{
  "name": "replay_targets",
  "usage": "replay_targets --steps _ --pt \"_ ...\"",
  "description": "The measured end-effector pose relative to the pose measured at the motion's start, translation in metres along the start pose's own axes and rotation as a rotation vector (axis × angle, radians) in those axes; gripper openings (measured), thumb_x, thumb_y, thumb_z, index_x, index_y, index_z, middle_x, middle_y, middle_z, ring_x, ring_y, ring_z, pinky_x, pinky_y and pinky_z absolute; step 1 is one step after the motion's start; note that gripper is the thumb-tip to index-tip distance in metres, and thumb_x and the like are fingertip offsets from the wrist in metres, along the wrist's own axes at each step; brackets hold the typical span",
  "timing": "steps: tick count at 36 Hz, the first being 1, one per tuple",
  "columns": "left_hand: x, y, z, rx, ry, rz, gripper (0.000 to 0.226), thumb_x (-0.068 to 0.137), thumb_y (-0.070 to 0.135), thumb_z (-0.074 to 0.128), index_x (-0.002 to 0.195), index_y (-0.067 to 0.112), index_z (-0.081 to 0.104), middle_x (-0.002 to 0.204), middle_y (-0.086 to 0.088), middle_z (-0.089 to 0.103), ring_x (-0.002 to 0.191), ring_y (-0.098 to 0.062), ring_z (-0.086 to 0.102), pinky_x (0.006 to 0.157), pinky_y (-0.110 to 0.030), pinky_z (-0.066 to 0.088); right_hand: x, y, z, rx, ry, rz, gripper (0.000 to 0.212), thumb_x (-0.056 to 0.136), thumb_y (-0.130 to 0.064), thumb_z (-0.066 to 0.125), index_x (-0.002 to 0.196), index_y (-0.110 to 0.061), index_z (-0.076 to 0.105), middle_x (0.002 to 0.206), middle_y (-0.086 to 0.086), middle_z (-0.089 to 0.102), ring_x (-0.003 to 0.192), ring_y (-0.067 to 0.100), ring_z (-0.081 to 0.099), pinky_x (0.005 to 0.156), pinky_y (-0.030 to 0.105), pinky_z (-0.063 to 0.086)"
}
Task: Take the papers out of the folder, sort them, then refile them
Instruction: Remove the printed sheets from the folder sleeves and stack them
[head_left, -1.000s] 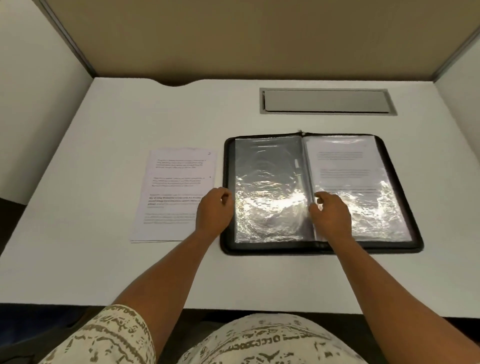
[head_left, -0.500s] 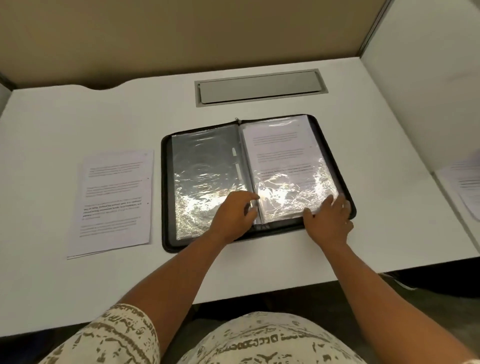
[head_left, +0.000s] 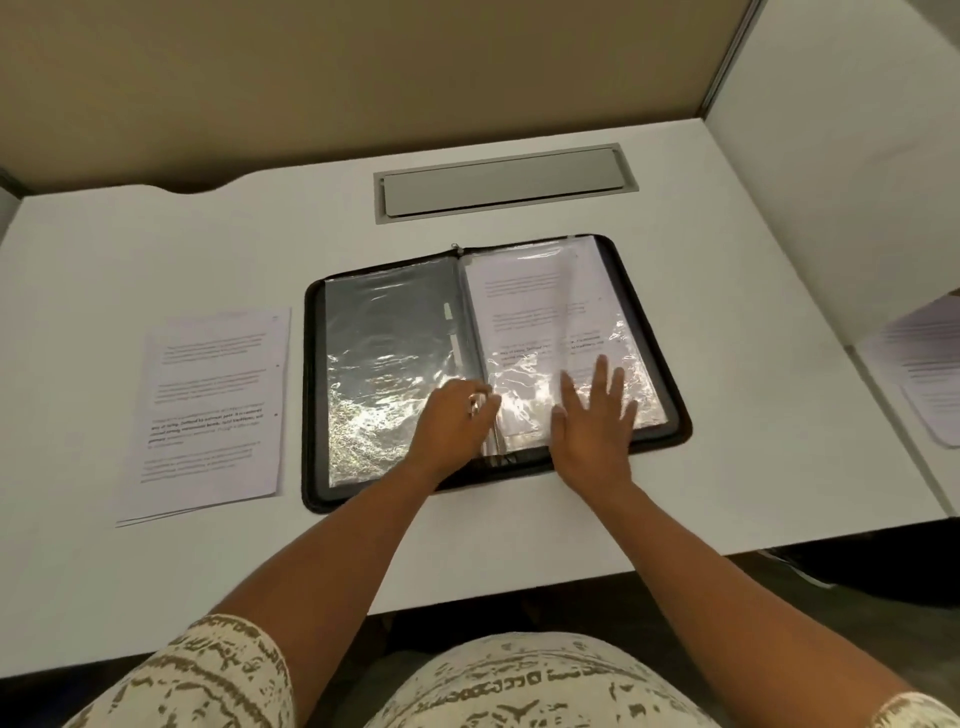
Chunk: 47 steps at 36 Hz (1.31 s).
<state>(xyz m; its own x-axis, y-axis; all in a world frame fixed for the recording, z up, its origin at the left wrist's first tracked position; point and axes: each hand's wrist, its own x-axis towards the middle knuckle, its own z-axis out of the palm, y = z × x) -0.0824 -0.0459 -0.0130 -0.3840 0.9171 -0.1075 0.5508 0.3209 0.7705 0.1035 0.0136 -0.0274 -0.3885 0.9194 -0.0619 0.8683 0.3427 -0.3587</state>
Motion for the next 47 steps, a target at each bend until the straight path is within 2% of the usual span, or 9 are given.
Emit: replay_targets --steps 5,9,14,19,22,29,34,38,47 --pt "0.016 0.021 -0.018 -0.29 0.127 -0.308 0.054 0.085 0.067 0.062 0.119 0.025 0.059 0.099 0.006 0.067 0.089 -0.012 0.067 0.075 -0.032 0.056 -0.013 -0.031 0.009 0.01 -0.072 -0.318 0.056 0.104 -0.038 0.028 0.158 -0.022 0.029 0.168 0.015 0.0 0.154 0.037 -0.007 0.119 0.064 0.007" --pt "0.024 0.009 -0.033 -0.254 0.215 -0.404 0.041 0.089 0.026 0.068 0.128 0.018 0.059 0.107 -0.004 0.068 0.092 -0.022 0.067 0.086 -0.039 0.056 -0.018 -0.04 0.008 0.189 -0.109 -0.434 0.062 0.102 -0.056 0.033 0.154 -0.022 0.037 0.167 0.008 0.019 0.156 0.027 0.006 0.122 0.053 0.013" --pt "0.013 -0.023 -0.057 -0.294 0.3 -0.503 0.044 0.09 0.015 0.062 0.132 0.021 0.055 0.111 -0.007 0.067 0.079 -0.018 0.065 0.074 -0.035 0.057 -0.008 -0.011 -0.002 0.305 0.14 -0.224 0.048 0.098 -0.043 0.055 0.135 -0.012 0.061 0.144 0.012 0.054 0.134 0.031 0.048 0.11 0.047 0.039" --pt "-0.001 -0.047 -0.074 -0.332 0.302 -0.589 0.042 0.093 0.007 0.058 0.13 0.025 0.05 0.089 0.0 0.06 0.069 -0.015 0.063 0.052 -0.02 0.051 0.003 0.038 -0.013 0.19 0.113 0.074 0.05 0.092 -0.038 0.055 0.129 -0.006 0.064 0.131 0.018 0.061 0.12 0.041 0.054 0.103 0.05 0.044" --pt "-0.009 -0.054 -0.076 -0.155 0.322 -0.572 0.048 0.093 0.014 0.059 0.139 0.019 0.047 0.093 -0.001 0.062 0.079 -0.016 0.059 0.066 -0.025 0.047 0.004 0.051 -0.023 0.081 0.058 0.247 0.041 0.094 -0.03 0.063 0.124 -0.002 0.065 0.135 0.021 0.055 0.123 0.045 0.048 0.099 0.051 0.043" --pt "-0.016 -0.041 -0.05 0.459 0.313 -0.193 0.058 0.09 0.032 0.061 0.142 0.012 0.045 0.145 -0.014 0.046 0.139 -0.035 0.034 0.112 -0.054 0.034 -0.006 0.058 -0.019 0.044 -0.001 0.361 0.043 0.095 -0.037 0.059 0.125 -0.007 0.058 0.153 0.017 0.036 0.136 0.04 0.031 0.102 0.058 0.04" --pt "-0.012 -0.017 -0.013 0.456 0.135 0.325 0.025 0.084 0.015 0.068 0.109 0.012 0.072 0.118 -0.009 0.066 0.119 -0.033 0.051 0.101 -0.048 0.046 -0.014 0.06 -0.021 0.227 0.115 0.327 0.047 0.095 -0.026 0.063 0.139 -0.012 0.055 0.142 0.017 0.046 0.127 0.036 0.04 0.1 0.054 0.043" --pt "-0.009 0.001 0.023 0.519 -0.025 0.565 0.016 0.083 0.017 0.072 0.099 0.015 0.075 0.104 -0.002 0.069 0.112 -0.028 0.054 0.095 -0.039 0.048 -0.02 0.068 -0.03 0.42 0.166 0.305 0.04 0.098 -0.019 0.063 0.137 -0.011 0.059 0.13 0.014 0.053 0.116 0.027 0.051 0.095 0.034 0.044" --pt "0.0 0.029 0.065 0.623 -0.193 0.531 0.026 0.087 0.036 0.069 0.104 0.016 0.067 0.12 -0.002 0.058 0.113 -0.026 0.049 0.081 -0.037 0.049 -0.028 0.083 -0.051 0.599 0.097 0.385 0.03 0.102 -0.02 0.056 0.13 -0.013 0.065 0.111 0.001 0.064 0.095 0.009 0.056 0.071 -0.001 0.035"
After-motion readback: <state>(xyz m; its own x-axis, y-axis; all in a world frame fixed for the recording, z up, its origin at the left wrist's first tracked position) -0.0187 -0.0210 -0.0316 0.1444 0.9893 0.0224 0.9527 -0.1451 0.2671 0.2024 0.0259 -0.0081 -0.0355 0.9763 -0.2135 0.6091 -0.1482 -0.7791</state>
